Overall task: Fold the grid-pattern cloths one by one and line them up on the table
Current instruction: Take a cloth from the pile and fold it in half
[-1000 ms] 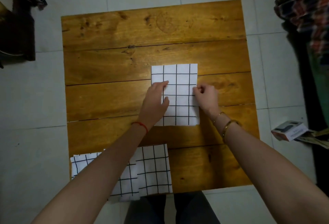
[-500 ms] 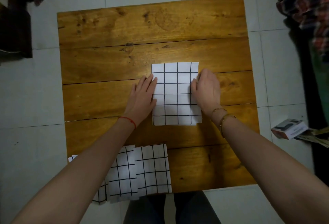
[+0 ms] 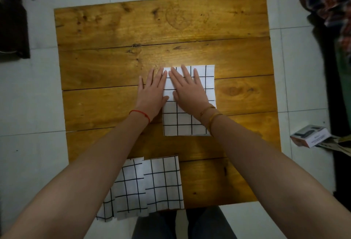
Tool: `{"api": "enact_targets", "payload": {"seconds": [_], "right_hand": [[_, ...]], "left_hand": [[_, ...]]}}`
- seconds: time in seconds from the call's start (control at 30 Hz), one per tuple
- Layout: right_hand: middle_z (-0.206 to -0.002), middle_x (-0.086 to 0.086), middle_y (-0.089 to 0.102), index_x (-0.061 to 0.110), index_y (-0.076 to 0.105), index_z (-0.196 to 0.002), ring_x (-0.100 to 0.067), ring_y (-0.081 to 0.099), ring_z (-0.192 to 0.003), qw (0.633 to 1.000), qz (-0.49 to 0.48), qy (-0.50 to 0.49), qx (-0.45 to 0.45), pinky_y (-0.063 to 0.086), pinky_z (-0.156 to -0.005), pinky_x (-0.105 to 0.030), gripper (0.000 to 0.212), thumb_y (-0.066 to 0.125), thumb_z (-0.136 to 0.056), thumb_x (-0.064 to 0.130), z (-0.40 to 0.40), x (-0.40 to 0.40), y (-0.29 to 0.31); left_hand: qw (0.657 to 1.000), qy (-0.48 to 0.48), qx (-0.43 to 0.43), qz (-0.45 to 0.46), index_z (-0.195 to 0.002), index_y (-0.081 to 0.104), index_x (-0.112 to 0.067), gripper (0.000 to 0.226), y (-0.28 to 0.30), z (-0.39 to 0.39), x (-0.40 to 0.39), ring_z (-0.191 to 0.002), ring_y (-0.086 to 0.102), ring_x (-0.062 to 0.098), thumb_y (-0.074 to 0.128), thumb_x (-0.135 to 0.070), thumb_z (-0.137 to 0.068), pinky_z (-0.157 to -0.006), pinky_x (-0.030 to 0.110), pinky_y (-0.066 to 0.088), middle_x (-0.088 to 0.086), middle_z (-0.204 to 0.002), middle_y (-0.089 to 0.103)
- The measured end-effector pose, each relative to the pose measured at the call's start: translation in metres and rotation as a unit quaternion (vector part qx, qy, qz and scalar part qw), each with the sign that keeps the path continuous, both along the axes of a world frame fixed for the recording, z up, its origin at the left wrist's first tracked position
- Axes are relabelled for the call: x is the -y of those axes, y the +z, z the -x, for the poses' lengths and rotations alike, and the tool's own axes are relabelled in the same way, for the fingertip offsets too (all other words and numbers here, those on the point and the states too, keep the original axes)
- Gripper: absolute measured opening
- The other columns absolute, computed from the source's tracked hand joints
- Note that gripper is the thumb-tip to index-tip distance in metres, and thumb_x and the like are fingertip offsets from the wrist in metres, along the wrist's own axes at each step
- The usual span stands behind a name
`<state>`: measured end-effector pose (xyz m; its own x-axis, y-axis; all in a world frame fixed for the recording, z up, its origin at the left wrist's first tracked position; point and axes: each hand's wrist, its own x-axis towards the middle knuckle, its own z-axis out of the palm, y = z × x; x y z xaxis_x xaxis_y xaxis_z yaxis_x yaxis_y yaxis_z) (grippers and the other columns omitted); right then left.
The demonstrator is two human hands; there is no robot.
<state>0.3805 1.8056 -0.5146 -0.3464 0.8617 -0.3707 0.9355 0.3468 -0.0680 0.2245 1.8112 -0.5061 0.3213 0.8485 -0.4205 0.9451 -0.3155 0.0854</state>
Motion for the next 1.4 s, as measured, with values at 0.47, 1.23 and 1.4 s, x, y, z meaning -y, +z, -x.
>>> {"api": "enact_targets", "payload": {"seconds": [0.47, 1.23, 1.4], "right_hand": [[-0.162, -0.004, 0.002, 0.013, 0.006, -0.155, -0.026, -0.005, -0.149, 0.984, -0.028, -0.176, 0.019, 0.0, -0.12, -0.054, 0.064, 0.013, -0.099, 0.045, -0.08, 0.017, 0.012], [-0.163, 0.003, -0.008, 0.015, -0.003, -0.155, -0.025, -0.007, -0.15, 0.997, 0.069, -0.038, -0.011, -0.001, -0.121, -0.049, 0.066, 0.031, -0.098, 0.016, -0.008, 0.015, 0.01], [-0.162, 0.003, -0.009, 0.015, -0.004, -0.155, -0.025, -0.007, -0.149, 0.996, 0.073, -0.045, -0.01, -0.003, -0.12, -0.048, 0.069, 0.033, -0.096, 0.012, -0.007, 0.013, 0.011]], "left_hand": [[1.0, -0.018, -0.021, -0.009, -0.155, -0.002, -0.013, 0.081, -0.002, 0.0, 0.001, -0.149, -0.005, 0.031, 0.046, -0.045, -0.097, -0.118, 0.058, 0.01, 0.004, -0.163, -0.008], [0.975, -0.204, -0.039, -0.081, -0.155, 0.006, -0.011, 0.064, -0.007, 0.052, 0.123, -0.149, -0.002, 0.031, 0.025, -0.042, -0.102, -0.115, 0.056, 0.018, 0.01, -0.163, 0.003], [0.966, -0.245, -0.006, -0.081, -0.152, 0.023, -0.011, 0.061, -0.002, 0.057, 0.145, -0.149, 0.011, 0.031, 0.032, -0.041, -0.1, -0.115, 0.056, 0.021, 0.009, -0.16, 0.022]]}}
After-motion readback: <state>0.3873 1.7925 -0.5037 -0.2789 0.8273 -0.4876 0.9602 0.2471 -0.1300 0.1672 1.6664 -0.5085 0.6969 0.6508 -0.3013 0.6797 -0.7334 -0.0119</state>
